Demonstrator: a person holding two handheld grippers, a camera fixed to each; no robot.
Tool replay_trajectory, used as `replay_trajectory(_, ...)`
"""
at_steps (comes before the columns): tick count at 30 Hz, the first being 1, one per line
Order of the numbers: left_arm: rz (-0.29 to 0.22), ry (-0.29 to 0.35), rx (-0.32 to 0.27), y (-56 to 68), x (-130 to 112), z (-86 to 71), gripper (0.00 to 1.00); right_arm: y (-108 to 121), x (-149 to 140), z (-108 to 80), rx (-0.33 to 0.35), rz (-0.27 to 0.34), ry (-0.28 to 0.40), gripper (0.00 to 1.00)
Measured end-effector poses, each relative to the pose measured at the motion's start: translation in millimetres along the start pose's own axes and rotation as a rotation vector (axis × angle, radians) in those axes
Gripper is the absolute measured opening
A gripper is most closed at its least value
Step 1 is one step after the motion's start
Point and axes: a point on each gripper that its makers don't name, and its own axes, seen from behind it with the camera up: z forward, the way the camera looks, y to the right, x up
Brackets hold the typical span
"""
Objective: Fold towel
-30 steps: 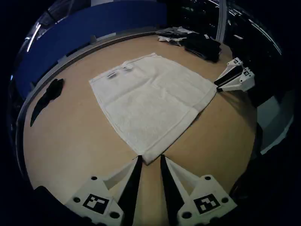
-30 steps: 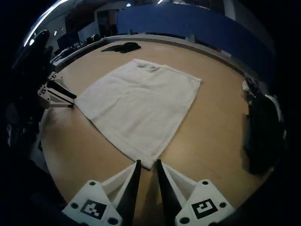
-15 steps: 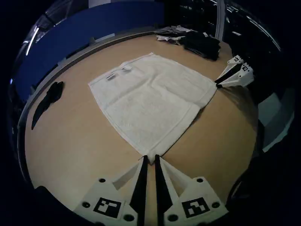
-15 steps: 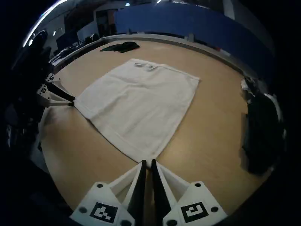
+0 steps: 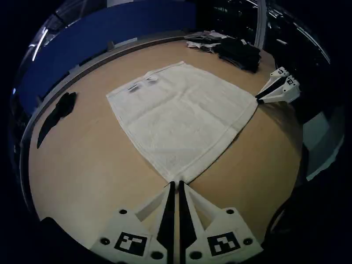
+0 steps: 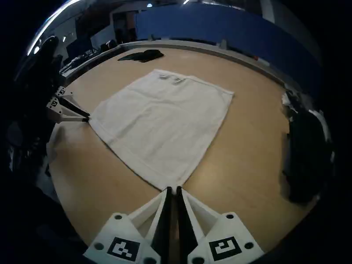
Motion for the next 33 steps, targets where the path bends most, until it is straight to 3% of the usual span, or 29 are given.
replay_trajectory(16,-0.043,0.018,0.004,-2.6,15.8,-12.5,0.05,0.7,14.7,-13.5,-0.001,0.011,0.024,0.08)
replay_trajectory(33,-0.135,0.053,0.014,-5.5,41.8,-57.8,0.05,-2.2,48.9,-58.6,-0.006,0.025,0.083,0.08)
